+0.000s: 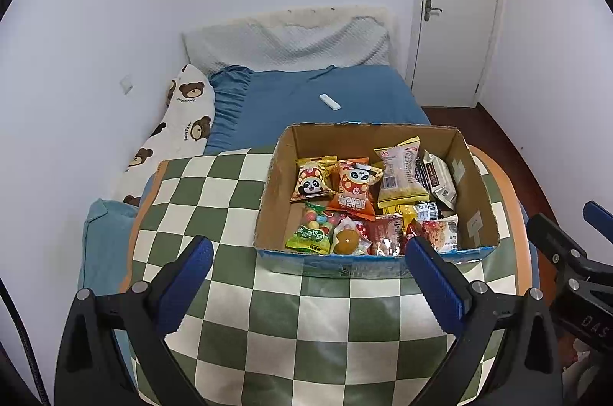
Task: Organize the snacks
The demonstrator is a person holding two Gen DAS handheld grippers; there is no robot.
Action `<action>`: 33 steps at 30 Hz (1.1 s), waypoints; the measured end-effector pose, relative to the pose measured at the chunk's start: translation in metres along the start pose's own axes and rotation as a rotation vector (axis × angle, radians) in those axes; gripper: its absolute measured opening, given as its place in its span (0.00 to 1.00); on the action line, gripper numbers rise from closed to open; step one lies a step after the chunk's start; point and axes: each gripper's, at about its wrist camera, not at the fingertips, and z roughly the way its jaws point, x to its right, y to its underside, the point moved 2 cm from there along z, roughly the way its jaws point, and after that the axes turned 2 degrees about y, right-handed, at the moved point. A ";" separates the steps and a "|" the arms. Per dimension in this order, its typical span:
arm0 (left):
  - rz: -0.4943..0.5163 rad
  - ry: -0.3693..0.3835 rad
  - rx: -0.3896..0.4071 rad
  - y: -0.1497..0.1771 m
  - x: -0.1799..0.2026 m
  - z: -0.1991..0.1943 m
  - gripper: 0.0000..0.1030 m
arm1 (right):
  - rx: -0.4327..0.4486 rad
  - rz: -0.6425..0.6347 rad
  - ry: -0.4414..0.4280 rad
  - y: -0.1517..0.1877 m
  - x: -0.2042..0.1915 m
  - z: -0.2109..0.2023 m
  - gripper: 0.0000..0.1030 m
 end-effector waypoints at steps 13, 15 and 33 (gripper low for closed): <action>0.004 0.017 -0.020 0.001 0.004 0.010 1.00 | -0.026 0.004 0.012 0.001 0.000 0.014 1.00; 0.000 0.023 -0.029 0.003 0.003 0.014 1.00 | -0.029 0.006 0.013 0.001 -0.001 0.015 1.00; -0.006 0.021 -0.037 0.006 -0.002 0.018 1.00 | -0.035 0.005 0.011 0.005 -0.003 0.016 1.00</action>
